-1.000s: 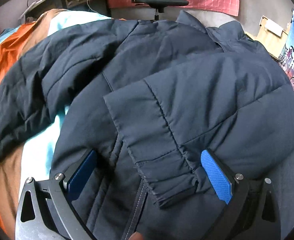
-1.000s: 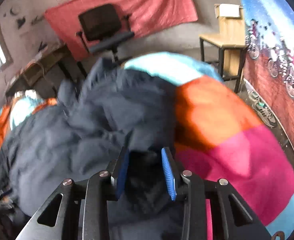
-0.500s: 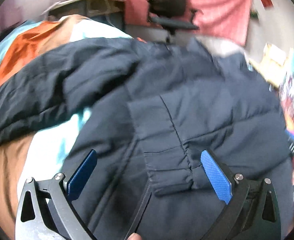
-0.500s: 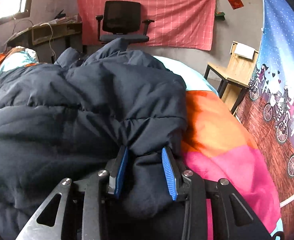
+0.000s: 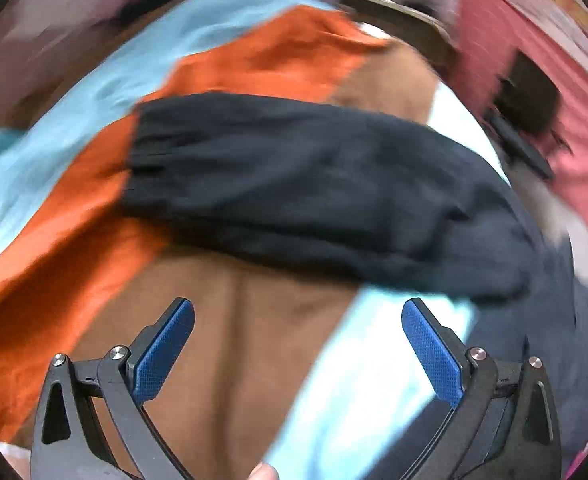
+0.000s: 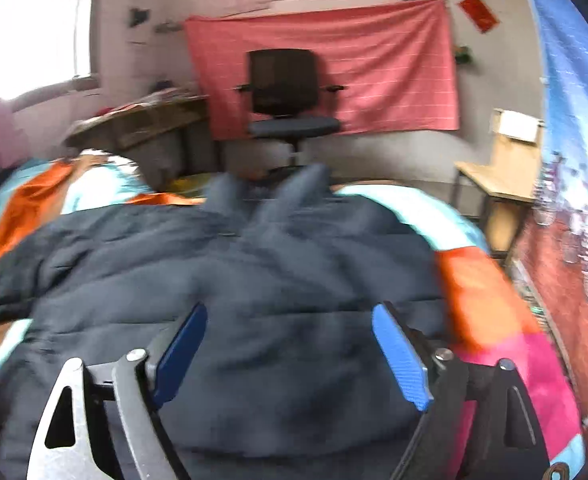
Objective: Fold large clothes
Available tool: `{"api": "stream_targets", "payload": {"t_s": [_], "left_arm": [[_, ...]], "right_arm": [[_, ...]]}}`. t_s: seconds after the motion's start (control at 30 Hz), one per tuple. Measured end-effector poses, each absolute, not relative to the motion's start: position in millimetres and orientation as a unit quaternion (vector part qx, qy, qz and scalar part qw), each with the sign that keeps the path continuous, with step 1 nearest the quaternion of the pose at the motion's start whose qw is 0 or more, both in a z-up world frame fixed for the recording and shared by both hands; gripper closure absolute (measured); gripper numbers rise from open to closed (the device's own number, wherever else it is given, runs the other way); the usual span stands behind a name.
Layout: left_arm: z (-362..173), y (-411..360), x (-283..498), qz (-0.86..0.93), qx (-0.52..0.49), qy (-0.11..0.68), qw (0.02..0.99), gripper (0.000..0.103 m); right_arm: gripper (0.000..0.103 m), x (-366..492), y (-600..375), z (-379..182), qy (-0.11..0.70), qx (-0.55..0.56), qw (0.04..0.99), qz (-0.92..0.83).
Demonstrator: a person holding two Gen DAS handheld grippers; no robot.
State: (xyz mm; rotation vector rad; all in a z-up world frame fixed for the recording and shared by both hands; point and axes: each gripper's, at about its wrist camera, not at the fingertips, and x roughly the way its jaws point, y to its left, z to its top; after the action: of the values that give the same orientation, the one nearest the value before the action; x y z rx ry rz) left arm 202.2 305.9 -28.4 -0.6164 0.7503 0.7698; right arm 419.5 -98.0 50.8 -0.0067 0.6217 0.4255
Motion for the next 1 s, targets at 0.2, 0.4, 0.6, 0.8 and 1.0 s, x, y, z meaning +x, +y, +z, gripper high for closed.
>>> {"api": "stream_targets", "payload": {"t_s": [0.2,0.4,0.6,0.8,1.0], "left_arm": [[-50,370,173,0.405,-0.407,0.308,0.758,0.001],[-53,387,166,0.411,-0.474,0.262,0.733,0.003],[-60,395,179,0.404,-0.474,0.258,0.738,0.025],[-56,395,190,0.415,-0.445,0.251,0.752,0.083],[-21,374,192,0.417,-0.366,0.224,0.801,0.097]], "right_arm": [[0.015,399,-25,56,0.327,-0.014,0.892,0.311],[0.015,390,38,39,0.339,-0.063,0.876,0.339],[0.014,387,67,9,0.357,-0.118,0.868,0.325],[0.009,385,71,-7,0.359,-0.131,0.868,0.319],[0.005,383,78,-21,0.352,-0.153,0.870,0.309]]}}
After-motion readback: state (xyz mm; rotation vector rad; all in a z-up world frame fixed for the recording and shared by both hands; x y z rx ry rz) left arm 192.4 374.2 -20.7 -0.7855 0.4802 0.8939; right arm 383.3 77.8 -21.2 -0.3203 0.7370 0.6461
